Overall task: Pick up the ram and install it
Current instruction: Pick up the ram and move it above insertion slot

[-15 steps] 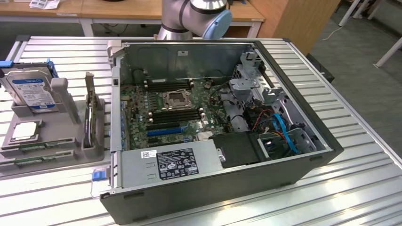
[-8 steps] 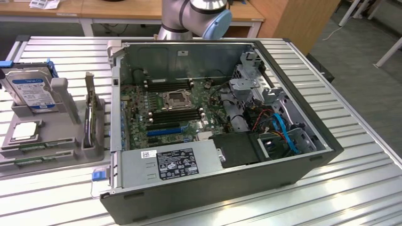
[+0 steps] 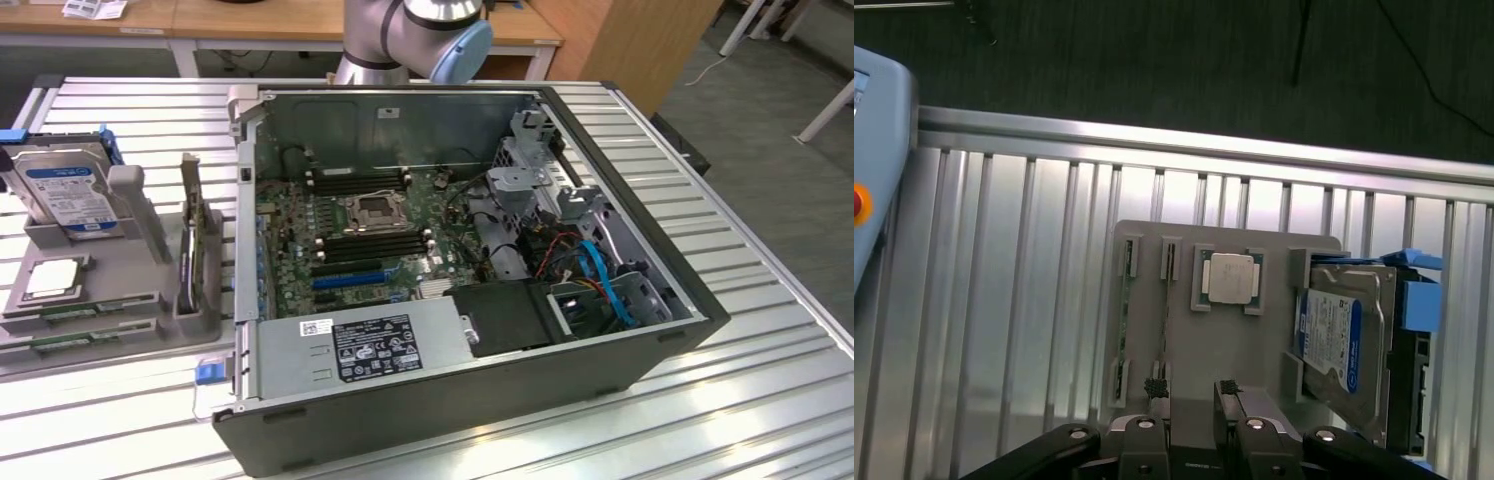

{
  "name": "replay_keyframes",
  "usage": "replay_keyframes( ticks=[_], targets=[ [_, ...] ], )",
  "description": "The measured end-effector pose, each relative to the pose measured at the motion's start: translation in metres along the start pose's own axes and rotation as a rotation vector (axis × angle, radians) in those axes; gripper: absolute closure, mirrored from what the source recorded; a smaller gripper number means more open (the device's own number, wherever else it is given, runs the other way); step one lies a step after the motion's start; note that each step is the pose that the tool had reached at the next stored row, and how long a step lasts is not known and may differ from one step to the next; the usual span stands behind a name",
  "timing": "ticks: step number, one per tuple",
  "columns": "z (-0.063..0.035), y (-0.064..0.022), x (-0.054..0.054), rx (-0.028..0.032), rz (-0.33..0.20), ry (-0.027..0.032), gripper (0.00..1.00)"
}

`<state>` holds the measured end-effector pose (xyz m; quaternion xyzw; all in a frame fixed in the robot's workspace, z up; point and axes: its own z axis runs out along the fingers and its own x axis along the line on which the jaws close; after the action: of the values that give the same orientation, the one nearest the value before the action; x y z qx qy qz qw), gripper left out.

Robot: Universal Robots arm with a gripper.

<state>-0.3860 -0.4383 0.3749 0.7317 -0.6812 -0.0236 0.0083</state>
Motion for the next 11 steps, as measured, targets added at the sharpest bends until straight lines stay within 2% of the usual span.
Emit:
replay_keyframes(
  ticks=[4,6,11],
  targets=[
    [0.0019,-0.0001,0.000,-0.0001,0.000,0.0001,0.69],
    [0.0073,-0.0003,0.000,-0.0001,0.000,0.0001,0.69],
    [0.0136,-0.0006,0.000,0.0000,0.000,0.0000,0.69]
  ],
)
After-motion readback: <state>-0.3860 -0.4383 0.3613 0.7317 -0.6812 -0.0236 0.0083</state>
